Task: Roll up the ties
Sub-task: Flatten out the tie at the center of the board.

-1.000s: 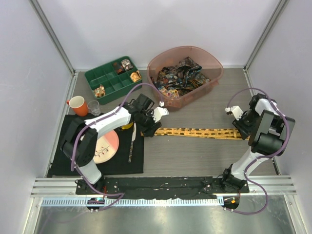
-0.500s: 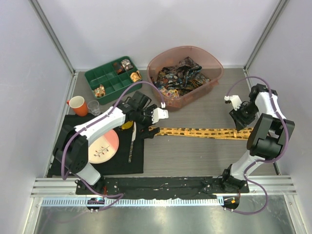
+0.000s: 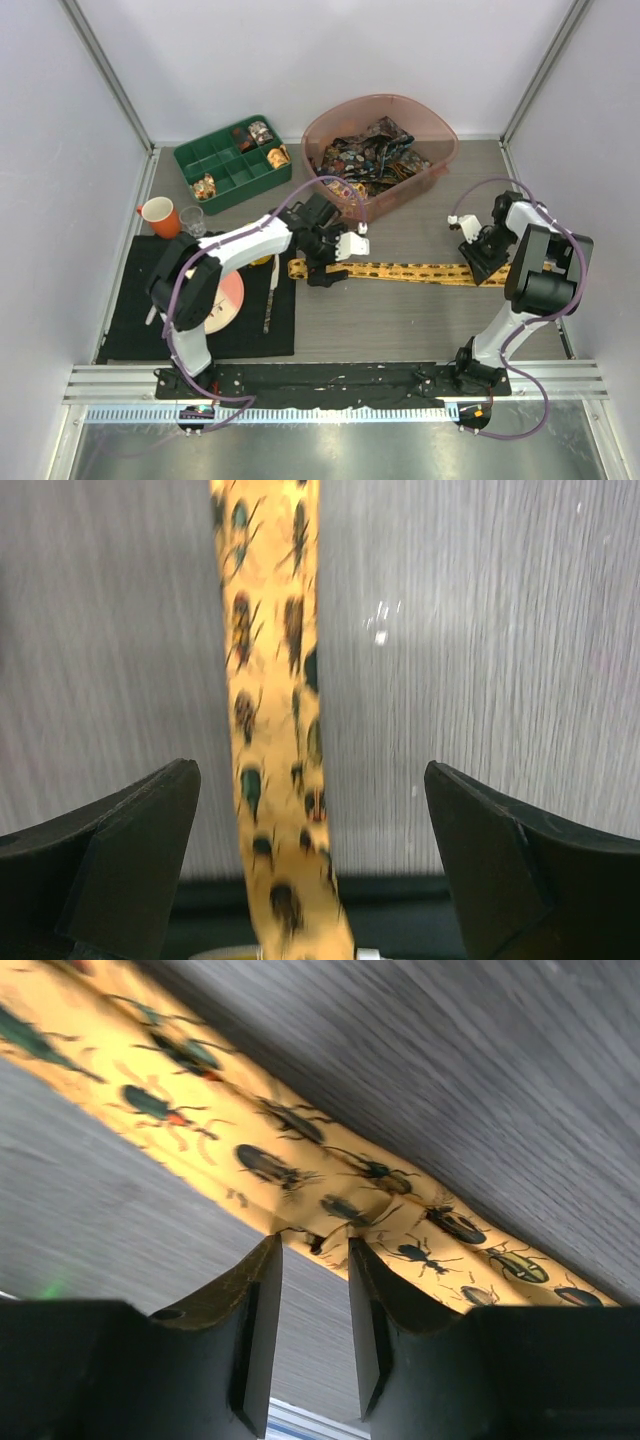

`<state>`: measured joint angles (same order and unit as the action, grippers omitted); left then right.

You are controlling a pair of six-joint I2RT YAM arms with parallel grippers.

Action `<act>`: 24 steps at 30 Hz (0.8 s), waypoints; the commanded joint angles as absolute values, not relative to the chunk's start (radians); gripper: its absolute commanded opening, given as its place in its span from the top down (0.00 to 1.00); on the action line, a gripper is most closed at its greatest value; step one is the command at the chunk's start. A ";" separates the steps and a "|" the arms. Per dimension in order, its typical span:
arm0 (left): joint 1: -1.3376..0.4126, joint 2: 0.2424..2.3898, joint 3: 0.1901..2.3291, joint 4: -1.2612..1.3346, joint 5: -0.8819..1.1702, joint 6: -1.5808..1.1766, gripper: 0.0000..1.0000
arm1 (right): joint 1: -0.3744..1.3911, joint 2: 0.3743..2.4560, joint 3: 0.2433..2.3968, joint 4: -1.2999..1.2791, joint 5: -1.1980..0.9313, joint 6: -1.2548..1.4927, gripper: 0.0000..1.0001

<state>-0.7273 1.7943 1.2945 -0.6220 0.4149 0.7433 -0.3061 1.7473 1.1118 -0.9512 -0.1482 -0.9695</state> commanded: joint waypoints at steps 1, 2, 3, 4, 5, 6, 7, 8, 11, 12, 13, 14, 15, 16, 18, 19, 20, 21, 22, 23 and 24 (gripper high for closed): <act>-0.785 1.877 1.370 -0.555 0.404 0.733 0.01 | -0.347 1.769 1.098 -0.882 -0.081 -0.985 0.63; -0.790 1.890 1.384 -0.540 0.400 0.723 0.02 | -0.356 1.772 1.097 -0.877 -0.072 -1.000 0.64; -0.798 1.908 1.390 -0.534 0.397 0.710 0.04 | -0.367 1.778 1.095 -0.874 -0.060 -1.011 0.64; -0.807 1.911 1.397 -0.534 0.397 0.692 0.05 | -0.399 1.782 1.095 -0.867 -0.039 -1.028 0.65; -0.813 1.910 1.404 -0.532 0.412 0.683 0.06 | -0.416 1.787 1.095 -0.859 -0.025 -1.044 0.65; -0.818 1.905 1.402 -0.526 0.425 0.677 0.08 | -0.435 1.801 1.100 -0.853 -0.012 -1.083 0.65; -0.827 1.887 1.398 -0.519 0.437 0.672 0.09 | -0.460 1.813 1.106 -0.842 -0.005 -1.100 0.65; -0.833 1.876 1.384 -0.515 0.454 0.669 0.09 | -0.498 1.824 1.118 -0.841 0.033 -1.112 0.66; -0.847 1.827 1.364 -0.489 0.469 0.634 0.09 | -0.549 1.859 1.201 -0.876 0.014 -1.123 0.66; -0.847 1.813 1.361 -0.482 0.468 0.620 0.09 | -0.552 1.858 1.253 -0.931 -0.026 -1.120 0.65; -0.847 1.790 1.353 -0.480 0.463 0.612 0.08 | -0.552 1.852 1.279 -0.961 -0.044 -1.115 0.65; -0.847 1.776 1.348 -0.483 0.454 0.609 0.06 | -0.551 1.845 1.304 -0.994 -0.108 -1.111 0.65; -0.845 1.761 1.339 -0.485 0.446 0.612 0.05 | -0.551 1.836 1.351 -1.056 -0.139 -1.108 0.64; -0.844 1.749 1.329 -0.479 0.440 0.618 0.04 | -0.549 1.813 1.368 -1.078 -0.164 -1.098 0.64; -0.835 1.709 1.270 -0.462 0.420 0.632 0.01 | -0.525 1.777 1.397 -1.127 -0.221 -1.074 0.63; -0.830 1.700 1.261 -0.466 0.419 0.638 0.01 | -0.509 1.761 1.397 -1.135 -0.236 -1.062 0.63; -0.822 1.701 1.259 -0.474 0.411 0.653 0.02 | -0.465 1.743 1.394 -1.149 -0.259 -1.043 0.63; -0.818 1.704 1.262 -0.489 0.408 0.655 0.03 | -0.437 1.724 1.388 -1.152 -0.274 -1.025 0.63; -0.813 1.713 1.267 -0.498 0.407 0.653 0.05 | -0.408 1.691 1.365 -1.154 -0.287 -0.975 0.63; -0.801 1.718 1.273 -0.505 0.410 0.652 0.07 | -0.340 1.671 1.352 -1.149 -0.316 -0.948 0.63; -0.796 1.721 1.281 -0.511 0.422 0.650 0.09 | -0.306 1.655 1.335 -1.141 -0.328 -0.921 0.63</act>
<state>-0.8257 1.7180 1.2755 -0.5060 0.4171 0.6388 -0.4522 1.7679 1.3624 -1.0714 -0.1932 -1.0336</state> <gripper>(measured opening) 0.945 0.369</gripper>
